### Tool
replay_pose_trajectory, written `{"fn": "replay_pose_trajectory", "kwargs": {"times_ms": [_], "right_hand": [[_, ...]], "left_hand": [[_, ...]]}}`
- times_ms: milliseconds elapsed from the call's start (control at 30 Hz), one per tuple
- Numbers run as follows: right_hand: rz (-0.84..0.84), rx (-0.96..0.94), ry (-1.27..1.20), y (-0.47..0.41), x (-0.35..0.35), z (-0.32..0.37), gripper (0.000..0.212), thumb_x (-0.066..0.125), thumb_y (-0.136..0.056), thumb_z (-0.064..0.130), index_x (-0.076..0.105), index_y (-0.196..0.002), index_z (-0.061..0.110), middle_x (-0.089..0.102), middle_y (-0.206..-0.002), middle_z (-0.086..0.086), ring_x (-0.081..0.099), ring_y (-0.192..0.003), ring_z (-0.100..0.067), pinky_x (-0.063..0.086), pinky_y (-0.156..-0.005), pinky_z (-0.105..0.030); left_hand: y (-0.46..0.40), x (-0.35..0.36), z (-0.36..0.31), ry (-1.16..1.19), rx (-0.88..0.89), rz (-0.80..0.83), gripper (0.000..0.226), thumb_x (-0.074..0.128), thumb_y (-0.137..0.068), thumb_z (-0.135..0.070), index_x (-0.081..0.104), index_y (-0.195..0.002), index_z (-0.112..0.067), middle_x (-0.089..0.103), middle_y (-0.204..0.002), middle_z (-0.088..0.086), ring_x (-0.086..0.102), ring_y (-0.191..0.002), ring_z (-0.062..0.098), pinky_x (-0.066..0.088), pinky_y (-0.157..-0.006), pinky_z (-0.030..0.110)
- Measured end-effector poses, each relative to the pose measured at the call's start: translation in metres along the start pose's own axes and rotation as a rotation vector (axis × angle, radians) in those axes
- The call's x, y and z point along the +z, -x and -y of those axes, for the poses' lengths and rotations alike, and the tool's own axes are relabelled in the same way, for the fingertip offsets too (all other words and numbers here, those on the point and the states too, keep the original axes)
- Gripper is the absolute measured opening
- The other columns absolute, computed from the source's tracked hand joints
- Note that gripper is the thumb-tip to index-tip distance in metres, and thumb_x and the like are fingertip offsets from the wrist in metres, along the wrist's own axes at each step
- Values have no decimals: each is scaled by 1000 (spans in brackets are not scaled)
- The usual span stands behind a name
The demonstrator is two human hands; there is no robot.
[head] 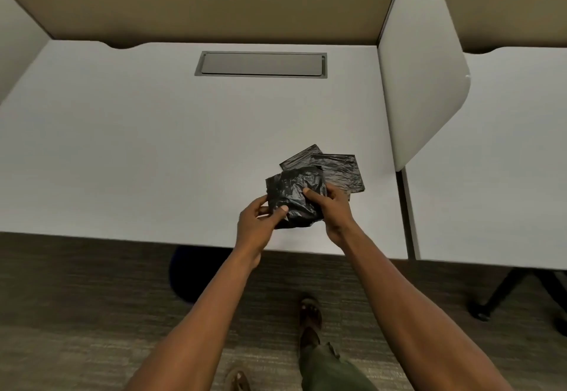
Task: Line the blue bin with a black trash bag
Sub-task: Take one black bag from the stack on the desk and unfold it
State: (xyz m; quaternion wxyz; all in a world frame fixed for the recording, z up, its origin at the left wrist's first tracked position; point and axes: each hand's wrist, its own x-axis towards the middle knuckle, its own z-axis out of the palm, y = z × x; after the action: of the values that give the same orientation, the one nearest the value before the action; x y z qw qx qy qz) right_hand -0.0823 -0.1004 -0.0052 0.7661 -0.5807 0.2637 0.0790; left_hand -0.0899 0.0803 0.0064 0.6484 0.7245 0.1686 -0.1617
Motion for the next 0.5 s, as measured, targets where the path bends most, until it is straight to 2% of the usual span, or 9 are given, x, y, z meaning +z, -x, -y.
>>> {"fn": "replay_pose_trajectory", "kwargs": {"times_ms": [67,167,200,267,333,367,433,500], "right_hand": [[19,37,-75,22,15,-2,31,78,-90,11,73,-121,5,80,-107,-11,77,-91,-26,61,-64,-33],[62,81,-136,59,39,-5,25,74,-95,18,73,-119,8,80,-102,-9,76,-87,-25,62,-63,-33],[74,82,-139,72,48,-7,27,73,-97,21,73,-120,8,80,-103,-9,76,-89,-26,63,-67,-35],[104,80,-152,100,68,-13,33,69,-101,26,70,-127,6,79,-114,-14,76,-102,-30,64,-85,-44],[149,103,-153,127,88,-22,34,64,-104,29,69,-130,8,78,-121,-17,74,-113,-35,59,-99,-51],[164,128,-137,140,98,-26,34,62,-104,32,69,-129,11,79,-121,-17,73,-114,-36,58,-101,-53],[169,170,-48,167,117,-34,32,61,-104,40,71,-124,17,80,-116,-15,75,-108,-35,60,-92,-50],[165,167,62,188,134,-43,37,60,-103,46,70,-122,16,81,-109,-12,77,-94,-27,64,-70,-35]], "left_hand": [[23,-27,2,104,5,-43,57,83,-81,-47,69,-132,-26,74,-117,-1,70,-108,13,58,-91,33],[61,-72,5,177,-3,-113,65,71,-74,-68,68,-130,-34,68,-124,-20,60,-121,3,47,-109,38],[75,-87,6,181,-2,-101,70,68,-73,-71,67,-133,-34,66,-128,-22,58,-125,3,44,-113,40],[101,-113,8,209,-6,-33,78,64,-75,-74,64,-140,-32,64,-140,-15,56,-134,13,44,-114,45],[125,-135,7,253,-8,41,73,64,-80,-71,63,-142,-32,65,-144,-9,58,-135,19,46,-110,46],[137,-146,7,269,-8,75,70,66,-82,-68,63,-142,-32,67,-143,-8,59,-134,20,46,-108,46],[161,-167,9,312,-11,126,66,70,-82,-64,65,-139,-31,69,-140,-3,61,-133,22,49,-105,46],[184,-187,13,351,3,170,61,73,-83,-62,68,-135,-31,71,-137,1,64,-130,24,51,-103,47]]}}
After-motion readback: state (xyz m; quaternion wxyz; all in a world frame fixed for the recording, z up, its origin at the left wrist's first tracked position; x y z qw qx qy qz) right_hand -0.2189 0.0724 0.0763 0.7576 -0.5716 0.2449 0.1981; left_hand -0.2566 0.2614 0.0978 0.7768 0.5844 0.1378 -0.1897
